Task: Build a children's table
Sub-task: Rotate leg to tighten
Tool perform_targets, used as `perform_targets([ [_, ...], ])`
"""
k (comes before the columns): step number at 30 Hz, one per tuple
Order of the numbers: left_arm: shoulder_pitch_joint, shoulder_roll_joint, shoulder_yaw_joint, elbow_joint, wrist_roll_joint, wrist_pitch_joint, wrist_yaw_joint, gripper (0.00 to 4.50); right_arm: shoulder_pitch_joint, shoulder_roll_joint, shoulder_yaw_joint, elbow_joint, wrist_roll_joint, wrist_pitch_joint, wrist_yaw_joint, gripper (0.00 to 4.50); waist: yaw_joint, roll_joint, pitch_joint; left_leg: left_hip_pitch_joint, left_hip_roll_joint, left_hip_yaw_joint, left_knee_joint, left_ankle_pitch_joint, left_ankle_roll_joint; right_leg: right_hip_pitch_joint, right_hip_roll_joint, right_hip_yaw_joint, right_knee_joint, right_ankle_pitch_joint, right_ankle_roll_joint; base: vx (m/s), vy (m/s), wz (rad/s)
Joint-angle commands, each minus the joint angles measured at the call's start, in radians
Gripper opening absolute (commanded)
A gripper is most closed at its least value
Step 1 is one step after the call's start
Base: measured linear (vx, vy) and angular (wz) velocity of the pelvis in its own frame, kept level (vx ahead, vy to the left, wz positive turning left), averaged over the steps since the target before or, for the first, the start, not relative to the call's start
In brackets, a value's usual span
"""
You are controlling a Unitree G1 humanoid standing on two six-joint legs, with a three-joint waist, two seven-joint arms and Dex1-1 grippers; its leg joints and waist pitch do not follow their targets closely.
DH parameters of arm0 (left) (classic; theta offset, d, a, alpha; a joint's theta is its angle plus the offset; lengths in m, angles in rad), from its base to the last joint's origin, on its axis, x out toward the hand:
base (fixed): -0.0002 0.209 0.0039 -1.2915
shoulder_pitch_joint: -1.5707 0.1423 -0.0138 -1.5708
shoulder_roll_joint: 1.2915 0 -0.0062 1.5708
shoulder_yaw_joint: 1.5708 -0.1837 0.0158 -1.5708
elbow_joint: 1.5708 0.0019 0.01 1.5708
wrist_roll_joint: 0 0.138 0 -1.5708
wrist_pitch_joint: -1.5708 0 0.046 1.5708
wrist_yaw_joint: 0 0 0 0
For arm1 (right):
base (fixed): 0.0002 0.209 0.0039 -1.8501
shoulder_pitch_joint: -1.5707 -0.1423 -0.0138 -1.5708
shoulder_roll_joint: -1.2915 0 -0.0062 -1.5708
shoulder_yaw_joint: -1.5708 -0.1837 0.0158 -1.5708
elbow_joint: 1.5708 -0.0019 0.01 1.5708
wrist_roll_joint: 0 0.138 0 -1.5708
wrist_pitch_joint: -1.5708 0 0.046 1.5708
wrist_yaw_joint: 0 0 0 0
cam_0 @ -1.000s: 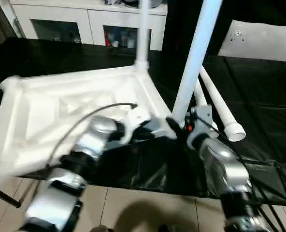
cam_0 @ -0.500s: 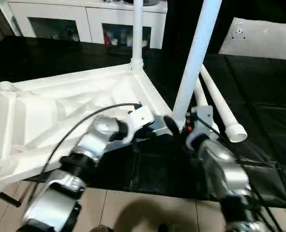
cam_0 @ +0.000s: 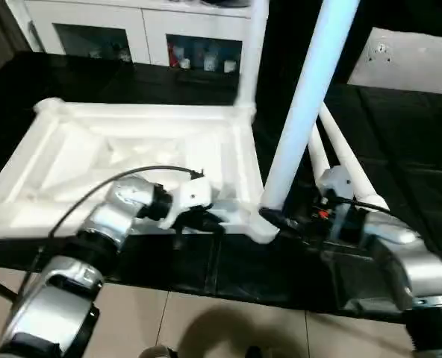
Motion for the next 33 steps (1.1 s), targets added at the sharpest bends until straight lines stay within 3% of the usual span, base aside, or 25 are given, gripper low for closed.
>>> perform_targets([
  [1,-0.022,0.008,-0.039,0.011,0.011,-0.042,-0.068,0.00,-0.011,-0.029,0.020,-0.005,0.018,0.004,0.072,4.04,0.004,-0.002,-0.071,0.010,0.039,-0.003,-0.059,-0.185,0.083,0.061,-0.064,0.045,-0.058,-0.171,-0.247,0.000,0.000,0.00],
  [5,-0.035,0.023,-0.065,0.031,0.010,-0.088,-0.146,0.00,-0.043,-0.068,0.063,0.013,0.020,0.007,0.175,3.61,0.012,-0.003,-0.071,0.009,0.041,-0.001,-0.056,-0.178,0.088,0.060,-0.064,0.044,-0.055,-0.170,-0.256,0.000,0.000,0.00],
  [6,-0.038,0.022,-0.069,0.036,0.010,-0.101,-0.164,0.00,-0.052,-0.072,0.075,0.021,0.018,0.004,0.192,3.61,0.013,-0.009,-0.070,0.009,0.041,0.001,-0.056,-0.180,0.088,0.059,-0.064,0.044,-0.056,-0.176,-0.256,0.000,0.000,0.00],
  [7,-0.040,0.021,-0.070,0.041,0.010,-0.109,-0.173,0.00,-0.057,-0.073,0.081,0.026,0.017,0.002,0.199,3.51,0.018,-0.005,-0.071,0.010,0.042,0.000,-0.056,-0.178,0.084,0.058,-0.066,0.044,-0.054,-0.189,-0.255,0.000,0.000,0.00],
  [10,-0.044,0.017,-0.079,0.044,0.009,-0.124,-0.202,0.00,-0.077,-0.067,0.097,0.050,0.010,-0.011,0.217,3.17,0.028,-0.006,-0.071,0.013,0.044,0.000,-0.056,-0.180,0.075,0.055,-0.067,0.045,-0.053,-0.198,-0.252,0.000,0.000,0.00],
  [20,-0.057,-0.001,-0.087,0.070,0.004,-0.155,-0.226,0.00,-0.099,-0.053,0.138,0.064,0.023,-0.004,0.268,2.44,0.032,-0.008,-0.069,0.011,0.042,-0.002,-0.056,-0.209,0.058,0.053,-0.068,0.045,-0.057,-0.252,-0.231,0.000,0.000,0.00],
  [21,-0.058,-0.002,-0.087,0.072,0.004,-0.156,-0.226,0.00,-0.099,-0.052,0.140,0.064,0.024,-0.004,0.270,2.22,0.032,-0.008,-0.069,0.011,0.042,-0.002,-0.056,-0.208,0.057,0.053,-0.068,0.045,-0.057,-0.251,-0.231,0.000,0.000,0.00],
  [30,-0.063,-0.003,-0.074,0.092,0.006,-0.146,-0.219,0.00,-0.092,-0.034,0.147,0.053,0.043,0.029,0.272,1.97,0.038,-0.007,-0.068,0.012,0.042,-0.002,-0.057,-0.211,0.052,0.054,-0.067,0.045,-0.056,-0.244,-0.232,0.000,0.000,0.00],
  [31,-0.062,-0.008,-0.062,0.090,0.000,-0.119,-0.200,0.00,-0.079,-0.022,0.141,0.029,0.061,0.059,0.250,1.97,0.038,0.000,-0.067,0.012,0.042,-0.003,-0.057,-0.214,0.050,0.053,-0.067,0.045,-0.056,-0.249,-0.232,0.000,0.000,0.00],
  [33,-0.060,-0.015,-0.044,0.080,-0.007,-0.078,-0.163,0.00,-0.062,0.002,0.128,0.000,0.076,0.103,0.194,1.97,0.036,-0.003,-0.066,0.013,0.042,-0.003,-0.059,-0.216,0.047,0.054,-0.065,0.045,-0.058,-0.250,-0.230,0.000,0.000,0.00],
])
